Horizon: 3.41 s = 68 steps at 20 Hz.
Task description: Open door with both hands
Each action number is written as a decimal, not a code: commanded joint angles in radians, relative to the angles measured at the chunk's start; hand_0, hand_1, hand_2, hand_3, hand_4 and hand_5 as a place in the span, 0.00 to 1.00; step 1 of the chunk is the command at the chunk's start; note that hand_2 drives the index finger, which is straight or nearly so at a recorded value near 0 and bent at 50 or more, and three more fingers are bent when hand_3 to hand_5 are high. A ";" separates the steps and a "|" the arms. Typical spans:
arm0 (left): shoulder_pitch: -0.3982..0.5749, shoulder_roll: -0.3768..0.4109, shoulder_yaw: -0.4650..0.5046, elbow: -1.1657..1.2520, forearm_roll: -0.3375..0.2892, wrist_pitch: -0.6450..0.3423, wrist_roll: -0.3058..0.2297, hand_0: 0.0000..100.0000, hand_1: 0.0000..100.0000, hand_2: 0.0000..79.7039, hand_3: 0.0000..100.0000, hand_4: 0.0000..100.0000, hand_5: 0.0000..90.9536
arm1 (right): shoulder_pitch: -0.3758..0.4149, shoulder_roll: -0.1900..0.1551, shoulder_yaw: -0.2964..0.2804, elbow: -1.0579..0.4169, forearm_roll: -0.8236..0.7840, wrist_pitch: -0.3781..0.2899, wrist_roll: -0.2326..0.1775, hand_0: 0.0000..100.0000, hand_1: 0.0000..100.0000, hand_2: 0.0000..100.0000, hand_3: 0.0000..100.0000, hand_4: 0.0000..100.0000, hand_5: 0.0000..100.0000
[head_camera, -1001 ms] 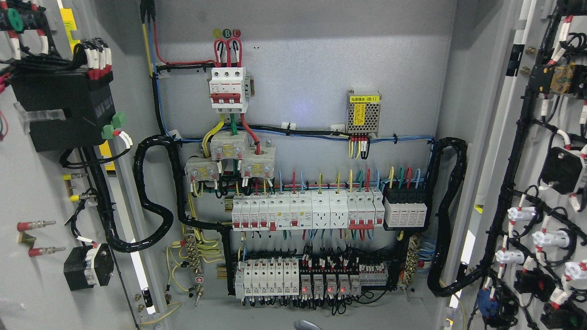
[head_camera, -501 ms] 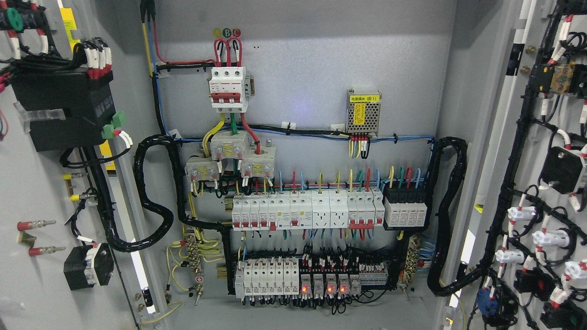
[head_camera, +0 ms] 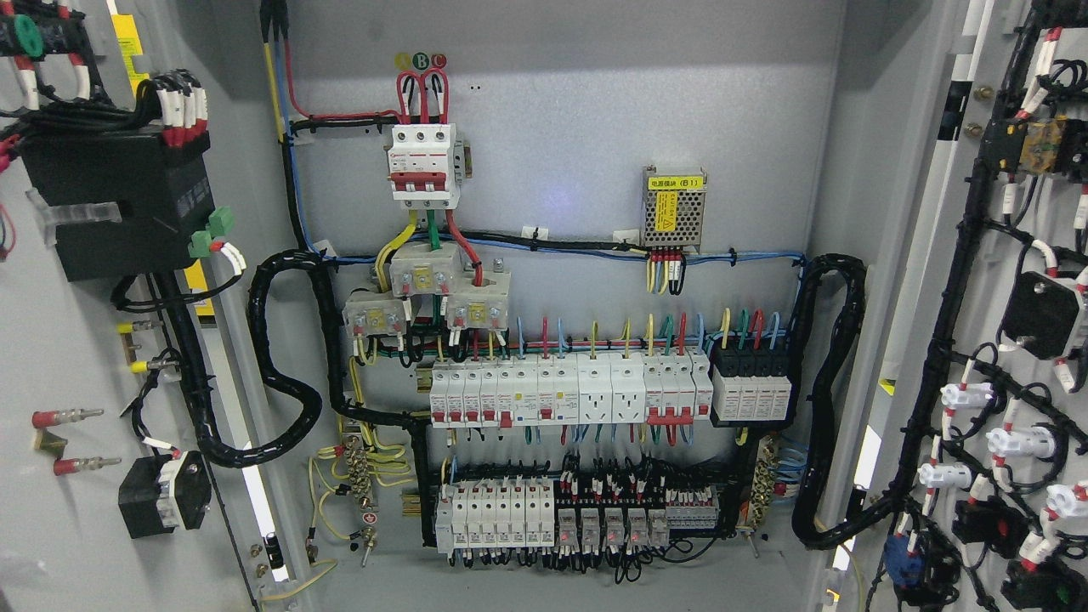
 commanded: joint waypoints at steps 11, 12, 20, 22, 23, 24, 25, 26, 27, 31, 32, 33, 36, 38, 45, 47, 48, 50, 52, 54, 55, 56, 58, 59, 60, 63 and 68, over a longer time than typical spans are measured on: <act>0.164 0.026 -0.196 -1.358 0.003 -0.158 -0.004 0.00 0.00 0.00 0.00 0.00 0.00 | -0.017 -0.095 -0.167 -0.017 -0.163 0.000 0.000 0.22 0.01 0.00 0.00 0.00 0.00; 0.167 0.059 -0.205 -1.376 0.003 -0.179 -0.004 0.00 0.00 0.00 0.00 0.00 0.00 | -0.022 -0.095 -0.167 -0.017 -0.163 0.001 0.000 0.22 0.01 0.00 0.00 0.00 0.00; 0.175 0.164 -0.205 -1.441 0.001 -0.360 -0.007 0.00 0.00 0.00 0.00 0.00 0.00 | -0.019 -0.082 -0.169 -0.017 -0.163 0.001 0.000 0.22 0.01 0.00 0.00 0.00 0.00; 0.177 0.168 -0.187 -1.441 0.001 -0.391 -0.007 0.00 0.00 0.00 0.00 0.00 0.00 | -0.016 -0.081 -0.170 -0.017 -0.164 0.000 0.002 0.22 0.01 0.00 0.00 0.00 0.00; 0.177 0.169 -0.172 -1.441 0.001 -0.393 -0.007 0.00 0.00 0.00 0.00 0.00 0.00 | -0.016 -0.078 -0.173 -0.017 -0.164 -0.002 0.002 0.22 0.01 0.00 0.00 0.00 0.00; 0.177 0.169 -0.150 -1.441 0.001 -0.393 -0.007 0.00 0.00 0.00 0.00 0.00 0.00 | -0.014 -0.073 -0.173 -0.017 -0.164 -0.002 0.002 0.22 0.01 0.00 0.00 0.00 0.00; 0.180 0.167 -0.120 -1.440 0.001 -0.393 -0.008 0.00 0.00 0.00 0.00 0.00 0.00 | -0.014 -0.067 -0.173 -0.017 -0.164 -0.002 0.000 0.22 0.01 0.00 0.00 0.00 0.00; 0.181 0.169 -0.091 -1.440 0.003 -0.393 -0.008 0.00 0.00 0.00 0.00 0.00 0.00 | -0.013 -0.058 -0.173 -0.017 -0.164 -0.002 0.000 0.22 0.01 0.00 0.00 0.00 0.00; 0.184 0.169 -0.066 -1.440 0.005 -0.393 -0.011 0.00 0.00 0.00 0.00 0.00 0.00 | -0.013 -0.050 -0.173 -0.017 -0.164 -0.002 0.000 0.22 0.01 0.00 0.00 0.00 0.00; 0.213 0.170 -0.001 -1.440 0.005 -0.409 -0.106 0.00 0.00 0.00 0.00 0.00 0.00 | -0.010 -0.038 -0.173 -0.017 -0.166 -0.002 -0.001 0.22 0.01 0.00 0.00 0.00 0.00; 0.223 0.169 0.006 -1.440 0.005 -0.423 -0.109 0.00 0.00 0.00 0.00 0.00 0.00 | -0.010 -0.032 -0.173 -0.017 -0.166 -0.002 -0.003 0.22 0.01 0.00 0.00 0.00 0.00; 0.233 0.169 0.012 -1.440 0.005 -0.432 -0.109 0.00 0.00 0.00 0.00 0.00 0.00 | -0.010 -0.027 -0.173 -0.017 -0.166 0.000 -0.003 0.22 0.01 0.00 0.00 0.00 0.00; 0.258 0.167 0.041 -1.440 0.005 -0.463 -0.109 0.00 0.00 0.00 0.00 0.00 0.00 | -0.008 -0.019 -0.175 -0.017 -0.175 0.001 -0.003 0.22 0.01 0.00 0.00 0.00 0.00; 0.272 0.164 0.084 -1.440 0.005 -0.471 -0.109 0.00 0.00 0.00 0.00 0.00 0.00 | -0.008 -0.015 -0.175 -0.017 -0.221 0.006 -0.004 0.22 0.01 0.00 0.00 0.00 0.00; 0.316 0.161 0.196 -1.435 0.066 -0.466 -0.109 0.00 0.00 0.00 0.00 0.00 0.00 | -0.007 -0.015 -0.215 -0.016 -0.252 0.009 -0.004 0.22 0.01 0.00 0.00 0.00 0.00; 0.329 0.161 0.232 -1.435 0.078 -0.465 -0.109 0.00 0.00 0.00 0.00 0.00 0.00 | -0.007 -0.013 -0.232 -0.016 -0.252 0.009 -0.004 0.22 0.01 0.00 0.00 0.00 0.00; 0.333 0.161 0.249 -1.433 0.089 -0.463 -0.109 0.00 0.00 0.00 0.00 0.00 0.00 | -0.005 -0.013 -0.238 -0.016 -0.252 0.009 -0.004 0.22 0.01 0.00 0.00 0.00 0.00; 0.338 0.161 0.279 -1.433 0.115 -0.460 -0.109 0.00 0.00 0.00 0.00 0.00 0.00 | 0.005 -0.013 -0.241 -0.016 -0.252 0.007 -0.003 0.22 0.01 0.00 0.00 0.00 0.00; 0.341 0.161 0.299 -1.433 0.135 -0.451 -0.109 0.00 0.00 0.00 0.00 0.00 0.00 | 0.013 -0.013 -0.246 -0.016 -0.252 0.004 -0.003 0.22 0.01 0.00 0.00 0.00 0.00; 0.342 0.162 0.304 -1.433 0.141 -0.451 -0.109 0.00 0.00 0.00 0.00 0.00 0.00 | 0.018 -0.012 -0.247 -0.016 -0.252 0.003 -0.003 0.22 0.01 0.00 0.00 0.00 0.00; 0.344 0.162 0.304 -1.433 0.143 -0.451 -0.109 0.00 0.00 0.00 0.00 0.00 0.00 | 0.021 -0.012 -0.252 -0.016 -0.252 0.003 -0.003 0.22 0.01 0.00 0.00 0.00 0.00; 0.347 0.162 0.304 -1.433 0.144 -0.449 -0.109 0.00 0.00 0.00 0.00 0.00 0.00 | 0.021 -0.012 -0.258 -0.016 -0.253 0.003 -0.003 0.22 0.01 0.00 0.00 0.00 0.00; 0.350 0.162 0.316 -1.433 0.144 -0.451 -0.111 0.00 0.00 0.00 0.00 0.00 0.00 | 0.019 -0.013 -0.262 -0.016 -0.266 0.003 -0.003 0.22 0.01 0.00 0.00 0.00 0.00; 0.350 0.162 0.325 -1.433 0.146 -0.449 -0.111 0.00 0.00 0.00 0.00 0.00 0.00 | 0.021 -0.013 -0.262 -0.016 -0.276 0.004 -0.003 0.22 0.01 0.00 0.00 0.00 0.00; 0.350 0.165 0.333 -1.433 0.152 -0.446 -0.113 0.00 0.00 0.00 0.00 0.00 0.00 | 0.021 -0.012 -0.264 -0.014 -0.281 0.004 -0.003 0.22 0.01 0.00 0.00 0.00 0.00; 0.349 0.169 0.364 -1.432 0.211 -0.381 -0.114 0.00 0.00 0.00 0.00 0.00 0.00 | 0.021 -0.013 -0.279 -0.013 -0.281 0.006 -0.003 0.22 0.01 0.00 0.00 0.00 0.00; 0.345 0.202 0.426 -1.427 0.276 -0.320 -0.154 0.00 0.00 0.00 0.00 0.00 0.00 | 0.028 -0.012 -0.298 -0.010 -0.282 0.007 -0.003 0.22 0.01 0.00 0.00 0.00 0.00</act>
